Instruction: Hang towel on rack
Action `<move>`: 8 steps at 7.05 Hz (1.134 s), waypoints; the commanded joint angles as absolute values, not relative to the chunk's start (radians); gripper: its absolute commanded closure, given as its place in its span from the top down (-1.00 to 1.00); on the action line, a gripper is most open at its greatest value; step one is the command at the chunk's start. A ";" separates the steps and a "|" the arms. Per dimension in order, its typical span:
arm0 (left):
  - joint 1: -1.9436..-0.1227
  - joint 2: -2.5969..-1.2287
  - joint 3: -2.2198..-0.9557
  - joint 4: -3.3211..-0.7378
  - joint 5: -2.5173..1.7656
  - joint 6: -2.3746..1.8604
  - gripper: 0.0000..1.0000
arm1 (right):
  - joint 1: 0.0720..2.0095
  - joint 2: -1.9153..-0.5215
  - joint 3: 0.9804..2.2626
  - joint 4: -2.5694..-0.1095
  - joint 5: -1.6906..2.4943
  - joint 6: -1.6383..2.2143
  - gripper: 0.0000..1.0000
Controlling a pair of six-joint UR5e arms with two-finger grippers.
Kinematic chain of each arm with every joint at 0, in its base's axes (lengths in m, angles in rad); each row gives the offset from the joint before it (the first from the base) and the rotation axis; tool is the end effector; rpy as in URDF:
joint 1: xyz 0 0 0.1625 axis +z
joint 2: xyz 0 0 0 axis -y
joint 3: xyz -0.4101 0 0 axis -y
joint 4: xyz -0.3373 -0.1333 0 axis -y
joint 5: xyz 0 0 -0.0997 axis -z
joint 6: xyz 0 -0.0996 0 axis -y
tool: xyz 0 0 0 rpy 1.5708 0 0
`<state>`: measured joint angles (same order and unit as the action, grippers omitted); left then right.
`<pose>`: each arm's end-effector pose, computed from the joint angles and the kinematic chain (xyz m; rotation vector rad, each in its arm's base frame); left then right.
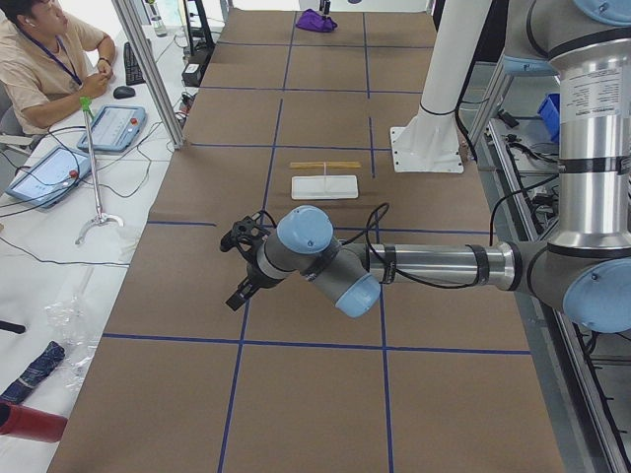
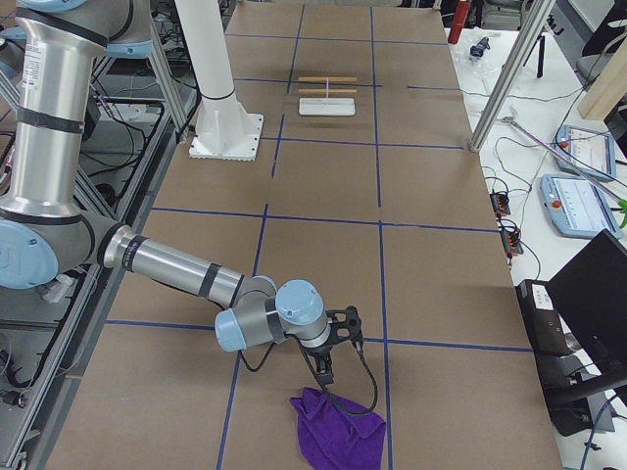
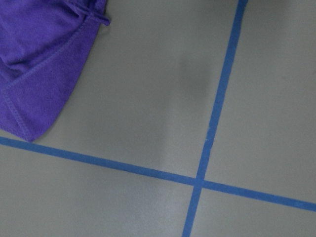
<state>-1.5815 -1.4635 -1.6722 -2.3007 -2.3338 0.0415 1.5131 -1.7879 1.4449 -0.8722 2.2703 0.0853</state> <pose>-0.0689 -0.4150 0.5601 0.7073 0.7111 0.3041 0.0489 -0.3527 0.7131 0.2905 -0.7144 -0.0981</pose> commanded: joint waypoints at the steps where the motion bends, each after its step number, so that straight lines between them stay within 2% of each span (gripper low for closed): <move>1: -1.582 -1.463 -1.672 -2.301 -2.335 0.041 1.00 | 1.513 -1.773 1.440 -0.813 2.267 0.077 0.99; 2: -1.582 -1.463 -1.672 -2.301 -2.335 0.040 1.00 | 1.513 -1.772 1.372 -0.816 2.246 -0.110 0.61; 5: -1.582 -1.465 -1.674 -2.301 -2.335 0.041 1.00 | 1.514 -1.772 1.226 -0.816 2.171 -0.354 0.62; 6: -1.582 -1.465 -1.674 -2.301 -2.335 0.041 1.00 | 1.514 -1.769 1.221 -0.819 2.140 -0.363 0.61; 7: -1.582 -1.465 -1.674 -2.301 -2.335 0.041 1.00 | 1.514 -1.741 1.165 -0.816 2.102 -0.368 0.54; 8: -1.582 -1.463 -1.674 -2.301 -2.335 0.041 1.00 | 1.514 -1.711 1.126 -0.816 2.086 -0.370 0.19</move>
